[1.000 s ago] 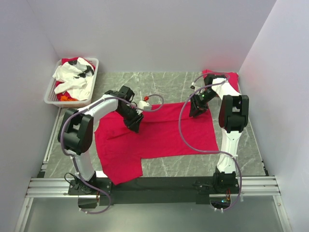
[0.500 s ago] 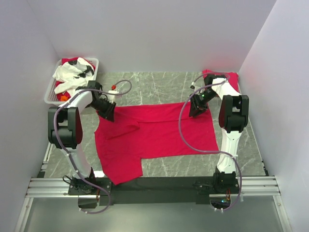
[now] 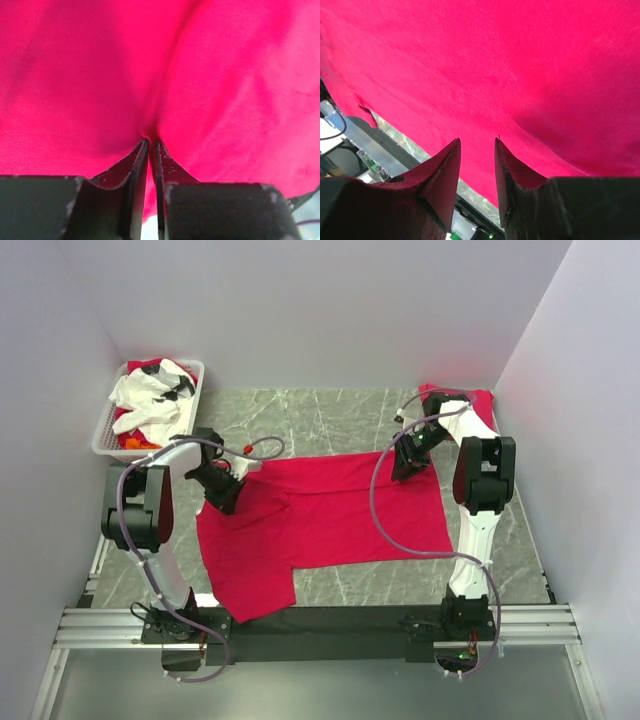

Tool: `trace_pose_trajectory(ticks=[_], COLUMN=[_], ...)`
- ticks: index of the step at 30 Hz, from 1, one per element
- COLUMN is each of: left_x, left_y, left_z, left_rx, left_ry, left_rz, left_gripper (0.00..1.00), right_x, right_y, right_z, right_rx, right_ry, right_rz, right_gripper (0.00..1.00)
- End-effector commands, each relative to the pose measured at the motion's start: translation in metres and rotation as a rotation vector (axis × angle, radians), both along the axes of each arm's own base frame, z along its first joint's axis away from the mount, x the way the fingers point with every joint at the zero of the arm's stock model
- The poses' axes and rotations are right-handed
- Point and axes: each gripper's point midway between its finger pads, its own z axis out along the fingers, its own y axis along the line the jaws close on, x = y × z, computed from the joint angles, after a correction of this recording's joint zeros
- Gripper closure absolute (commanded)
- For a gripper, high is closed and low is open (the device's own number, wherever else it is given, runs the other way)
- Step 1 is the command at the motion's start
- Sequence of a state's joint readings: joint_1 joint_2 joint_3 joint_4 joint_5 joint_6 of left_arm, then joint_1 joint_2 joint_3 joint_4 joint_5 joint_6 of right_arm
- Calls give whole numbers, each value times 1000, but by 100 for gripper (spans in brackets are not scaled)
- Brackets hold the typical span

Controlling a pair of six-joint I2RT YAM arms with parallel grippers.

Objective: Fold and stack the t-shirts
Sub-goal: Fold the tshirt

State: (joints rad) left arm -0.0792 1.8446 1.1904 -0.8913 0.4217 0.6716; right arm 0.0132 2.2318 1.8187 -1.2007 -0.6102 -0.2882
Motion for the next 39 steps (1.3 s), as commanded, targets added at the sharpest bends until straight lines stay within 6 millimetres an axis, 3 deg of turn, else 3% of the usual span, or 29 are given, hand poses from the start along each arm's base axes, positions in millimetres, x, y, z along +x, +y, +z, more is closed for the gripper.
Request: trace_pose_trajectory(ticks=[1,7,15,19,21,24,29,31,39], left_x=[-22,-43,-68,-64,-57,-27,47,63,91], left_y=[-18,-38,-38,-41,-45,-47,-10,0,22], left_z=[24,27,18,35,46,55,45,40,2], left_rx=[-54,-46,15,-24,-68,-109,-106,-101,24], left_ry=[-31,-83,-90,-152,-182,-216,-189,-174,-141], left_rz=[-110,-206,-362,-441,-420,-274,176,294,504], left_gripper=[82,75,68,69,70,70,71,69,70], right_x=[7,4,4,3,3,4,23,32,53], right_y=[3,2,0,0,1,1,-5,-7,-43], right_z=[6,4,2,1,2,3,-3,-6,-31], right_rx=[4,2,-5,-7,-2,-6,-104,-145,-402], right_ry=[-20,-13,-11,-9,-8,-18,-79,-110,-137], right_rz=[5,6,12,15,16,16,-2,-5,-35], right_gripper=[60,60,60,60,60,60,64,66,71])
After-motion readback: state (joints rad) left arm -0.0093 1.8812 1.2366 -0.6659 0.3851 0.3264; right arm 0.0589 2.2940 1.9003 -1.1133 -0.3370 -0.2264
